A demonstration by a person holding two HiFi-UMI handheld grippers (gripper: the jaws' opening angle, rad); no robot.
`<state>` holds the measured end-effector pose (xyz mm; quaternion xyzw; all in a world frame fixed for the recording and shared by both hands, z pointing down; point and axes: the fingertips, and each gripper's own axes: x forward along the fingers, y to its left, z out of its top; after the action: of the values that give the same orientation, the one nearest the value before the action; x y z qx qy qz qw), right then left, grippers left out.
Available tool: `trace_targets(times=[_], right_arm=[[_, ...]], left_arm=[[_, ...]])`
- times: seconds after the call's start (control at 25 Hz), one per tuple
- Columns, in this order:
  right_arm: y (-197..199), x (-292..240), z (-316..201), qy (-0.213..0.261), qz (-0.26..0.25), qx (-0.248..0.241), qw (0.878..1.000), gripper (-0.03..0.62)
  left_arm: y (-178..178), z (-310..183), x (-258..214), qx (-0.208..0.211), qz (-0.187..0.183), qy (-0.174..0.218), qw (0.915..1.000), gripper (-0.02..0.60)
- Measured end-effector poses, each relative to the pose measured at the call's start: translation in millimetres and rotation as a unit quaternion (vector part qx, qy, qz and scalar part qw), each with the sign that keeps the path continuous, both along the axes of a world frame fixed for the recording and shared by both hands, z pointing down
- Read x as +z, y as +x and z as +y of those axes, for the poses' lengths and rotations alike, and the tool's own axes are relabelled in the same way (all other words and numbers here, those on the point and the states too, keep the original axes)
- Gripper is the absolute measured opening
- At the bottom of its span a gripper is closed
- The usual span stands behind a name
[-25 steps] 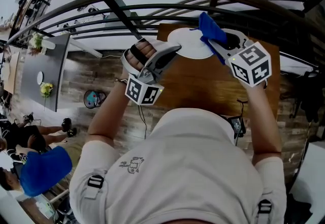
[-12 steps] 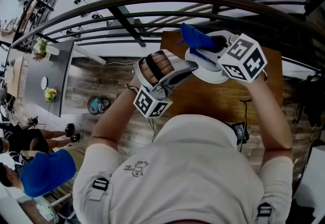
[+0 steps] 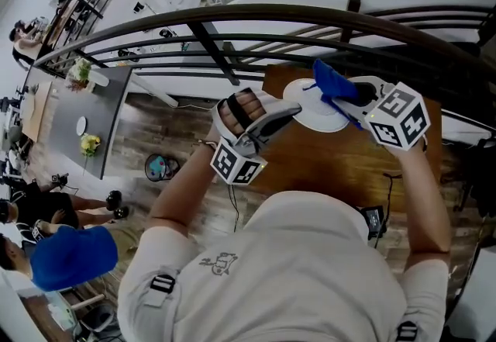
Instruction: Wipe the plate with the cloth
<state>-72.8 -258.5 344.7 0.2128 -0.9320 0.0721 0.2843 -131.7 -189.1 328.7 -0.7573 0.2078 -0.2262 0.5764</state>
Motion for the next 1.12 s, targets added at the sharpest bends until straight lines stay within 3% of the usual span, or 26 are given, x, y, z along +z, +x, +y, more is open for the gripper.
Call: trace_targets(times=[0.24, 0.44, 0.68, 0.92, 1.12], right_arm=[[17, 21, -28, -0.027, 0.007, 0.034, 0.999, 0.127], [-22, 2, -5, -0.023, -0.006, -0.021, 0.999, 0.127], [-44, -25, 25, -0.031, -0.041, -0.069, 0.996, 0.127], [-20, -24, 10, -0.041, -0.059, -0.036, 0.997, 0.127], [7, -6, -19, -0.047, -0.037, 0.012, 0.998, 0.127]], left_arm=[[20, 13, 4, 0.027, -0.007, 0.004, 0.9996, 0.016], [31, 19, 6, 0.037, -0.012, 0.007, 0.9992, 0.016], [15, -4, 6, -0.005, -0.008, 0.018, 0.9998, 0.015], [-13, -22, -5, -0.046, -0.002, 0.037, 0.9983, 0.017], [-13, -9, -14, -0.032, -0.004, 0.043, 0.9985, 0.017]])
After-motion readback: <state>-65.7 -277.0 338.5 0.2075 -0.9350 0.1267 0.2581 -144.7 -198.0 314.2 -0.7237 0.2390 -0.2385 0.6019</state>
